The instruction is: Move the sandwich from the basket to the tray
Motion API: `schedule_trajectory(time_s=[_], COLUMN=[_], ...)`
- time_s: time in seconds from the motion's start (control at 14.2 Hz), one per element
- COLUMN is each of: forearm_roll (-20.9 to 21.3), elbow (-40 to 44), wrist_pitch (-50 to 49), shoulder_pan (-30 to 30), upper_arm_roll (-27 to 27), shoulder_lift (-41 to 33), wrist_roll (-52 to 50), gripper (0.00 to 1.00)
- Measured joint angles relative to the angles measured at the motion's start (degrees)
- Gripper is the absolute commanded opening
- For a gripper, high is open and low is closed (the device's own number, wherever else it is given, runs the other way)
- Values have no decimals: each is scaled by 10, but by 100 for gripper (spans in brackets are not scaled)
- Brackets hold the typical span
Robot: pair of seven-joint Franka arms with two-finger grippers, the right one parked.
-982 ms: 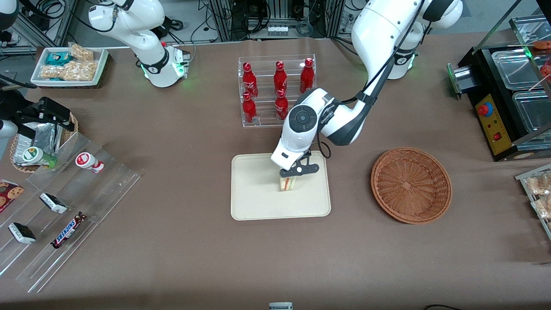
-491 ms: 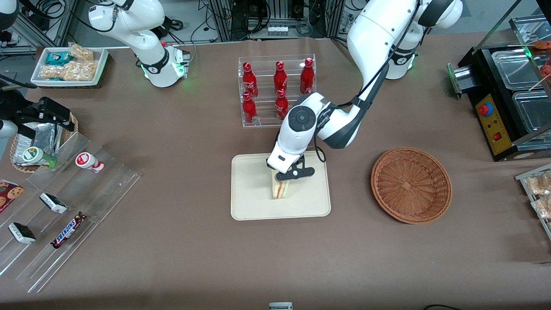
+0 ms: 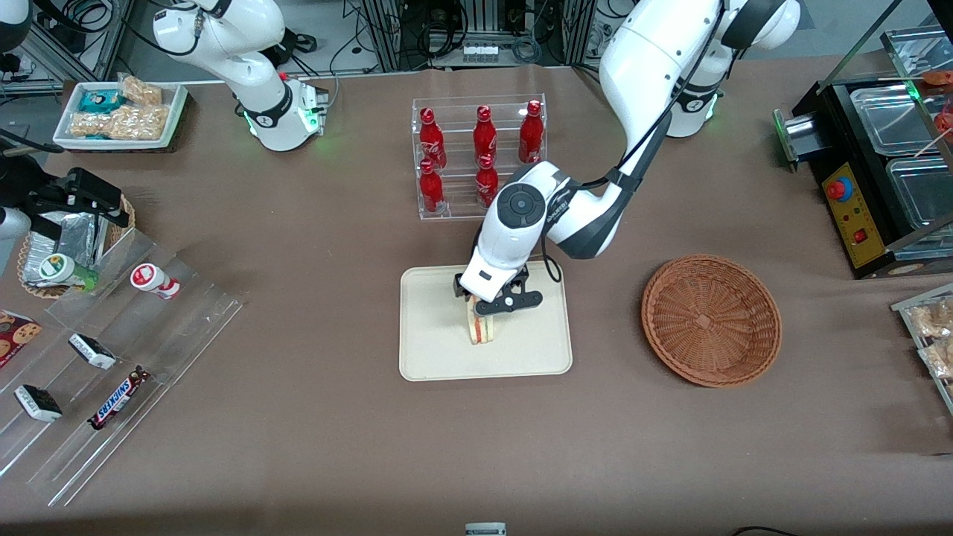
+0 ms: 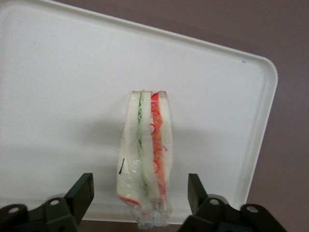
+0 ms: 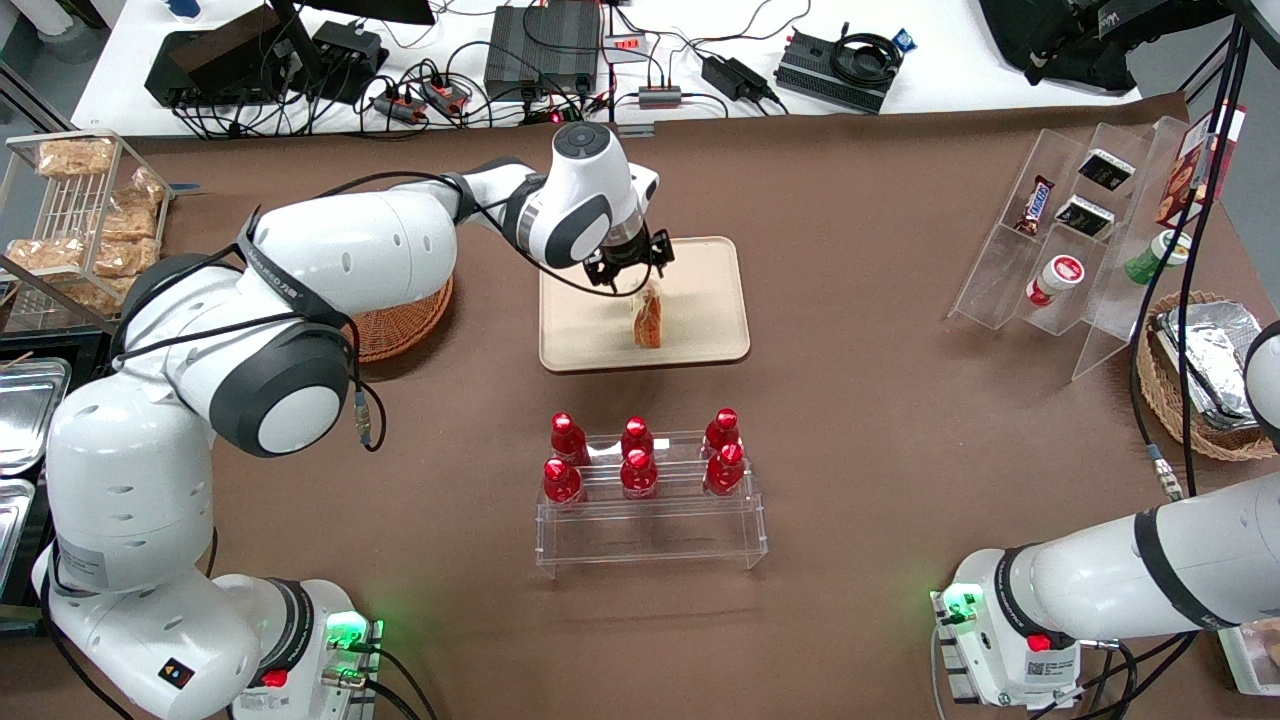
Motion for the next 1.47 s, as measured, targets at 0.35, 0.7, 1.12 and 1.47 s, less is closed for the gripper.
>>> schedule_trajectory(time_s=[0.35, 0.7, 1.12, 1.47], forearm_roll=[0, 2, 29, 31], elbow=[11, -2, -16, -58], wrist_pitch=[-147, -280, -388, -397], shoulder_pan=[35, 140, 255, 330], upper_arm_roll=[13, 17, 19, 19], shoulder_lift=[-84, -126, -214, -293], wrist_roll=[-16, 113, 275, 410], gripper=[100, 100, 100, 100])
